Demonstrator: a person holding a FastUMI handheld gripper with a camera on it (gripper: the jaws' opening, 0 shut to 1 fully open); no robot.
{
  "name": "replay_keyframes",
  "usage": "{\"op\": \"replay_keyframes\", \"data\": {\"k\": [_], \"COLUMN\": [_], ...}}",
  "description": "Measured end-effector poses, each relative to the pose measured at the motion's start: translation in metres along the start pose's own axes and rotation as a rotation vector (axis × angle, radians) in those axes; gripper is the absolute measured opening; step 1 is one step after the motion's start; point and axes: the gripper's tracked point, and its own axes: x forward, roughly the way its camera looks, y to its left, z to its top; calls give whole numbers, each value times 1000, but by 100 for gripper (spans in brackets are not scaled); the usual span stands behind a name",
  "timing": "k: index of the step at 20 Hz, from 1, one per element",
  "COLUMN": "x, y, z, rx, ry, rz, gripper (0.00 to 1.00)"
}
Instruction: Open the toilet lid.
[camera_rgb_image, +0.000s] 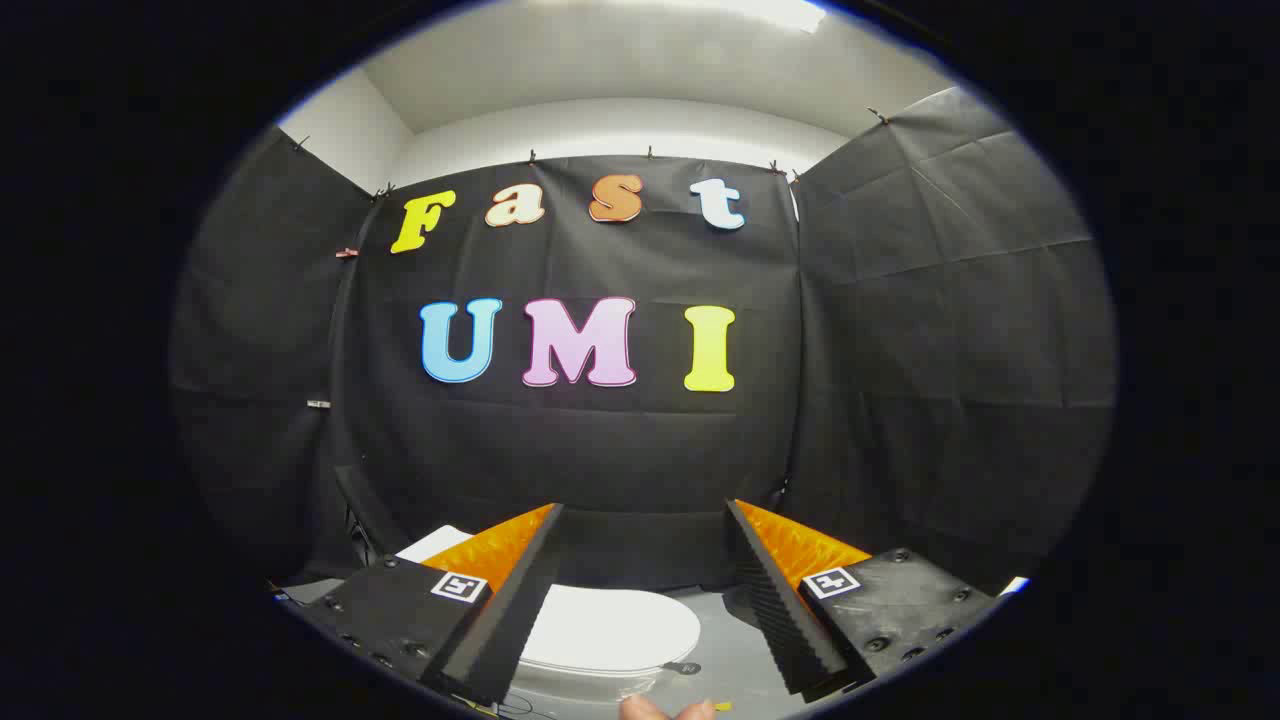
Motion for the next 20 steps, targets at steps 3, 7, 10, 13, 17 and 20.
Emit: {"op": "replay_keyframes", "data": {"k": [3, 7, 10, 13, 17, 20], "x": [1, 3, 3, 5, 7, 8], "y": [4, 4, 3, 2, 6, 15], "z": [-1, -5, -5, -3, -8, -7], "rx": [6, 11, 12, 15, 10, 12], "ry": [2, 11, 11, 2, -2, -33], "rz": [9, 8, 3, 3, 15, 57], "gripper": [99, 99, 99, 99, 99, 98]}}
